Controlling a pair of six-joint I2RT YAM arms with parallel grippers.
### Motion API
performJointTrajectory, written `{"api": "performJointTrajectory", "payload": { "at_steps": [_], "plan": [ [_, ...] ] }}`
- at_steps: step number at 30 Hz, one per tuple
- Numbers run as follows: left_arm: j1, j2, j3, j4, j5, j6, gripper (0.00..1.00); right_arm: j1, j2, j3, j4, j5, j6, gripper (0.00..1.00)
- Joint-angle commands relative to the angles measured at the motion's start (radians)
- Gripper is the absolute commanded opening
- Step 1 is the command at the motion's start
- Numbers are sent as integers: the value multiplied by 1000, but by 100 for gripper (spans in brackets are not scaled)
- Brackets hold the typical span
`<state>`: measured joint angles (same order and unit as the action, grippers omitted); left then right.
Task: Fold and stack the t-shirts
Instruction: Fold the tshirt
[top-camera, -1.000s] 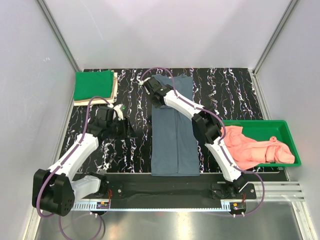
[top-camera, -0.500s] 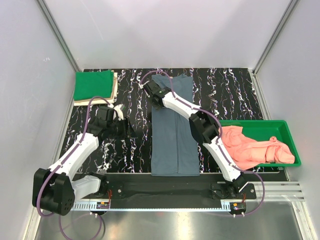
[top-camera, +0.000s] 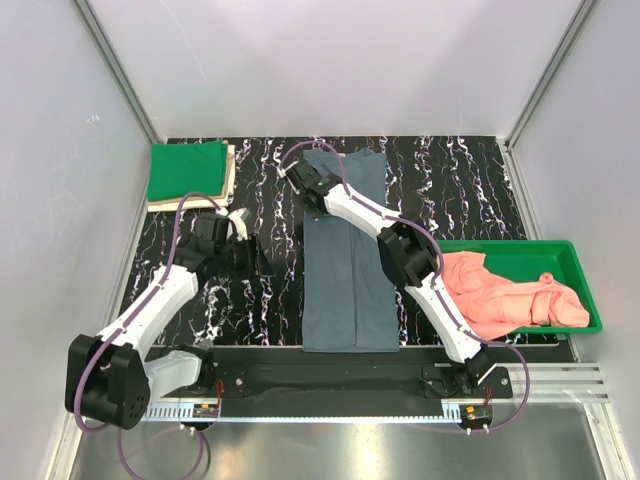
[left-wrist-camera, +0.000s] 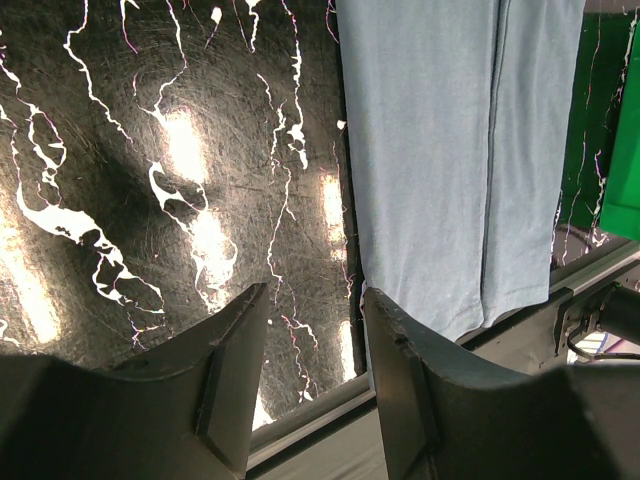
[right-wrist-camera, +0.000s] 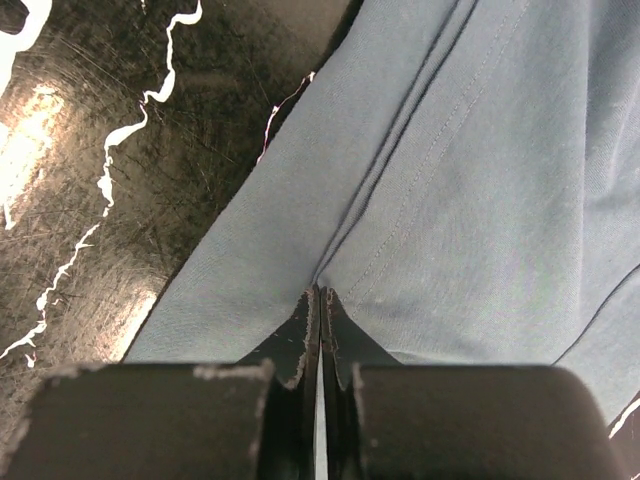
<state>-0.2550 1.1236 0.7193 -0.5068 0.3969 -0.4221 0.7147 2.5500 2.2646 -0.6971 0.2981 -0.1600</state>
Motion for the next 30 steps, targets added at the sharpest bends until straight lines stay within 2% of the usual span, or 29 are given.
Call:
{"api": "performJointTrajectory", "payload": {
  "at_steps": [1, 7, 19, 28, 29, 30],
  "plan": [
    [3, -2, 8, 30, 28, 5, 48, 3, -54, 30, 16, -14, -15, 0],
    [3, 4, 6, 39, 36, -3, 48, 6, -115, -10, 31, -66, 5, 0],
    [3, 10, 2, 47, 42, -6, 48, 6, -132, -48, 44, -132, 46, 0],
    [5, 7, -26, 67, 49, -27, 53, 6, -163, -158, 79, -119, 54, 0],
    [3, 15, -30, 71, 65, -32, 53, 6, -165, -155, 77, -116, 53, 1],
    [3, 27, -35, 77, 83, -33, 54, 6, -168, -155, 74, -106, 53, 6]
  ]
}}
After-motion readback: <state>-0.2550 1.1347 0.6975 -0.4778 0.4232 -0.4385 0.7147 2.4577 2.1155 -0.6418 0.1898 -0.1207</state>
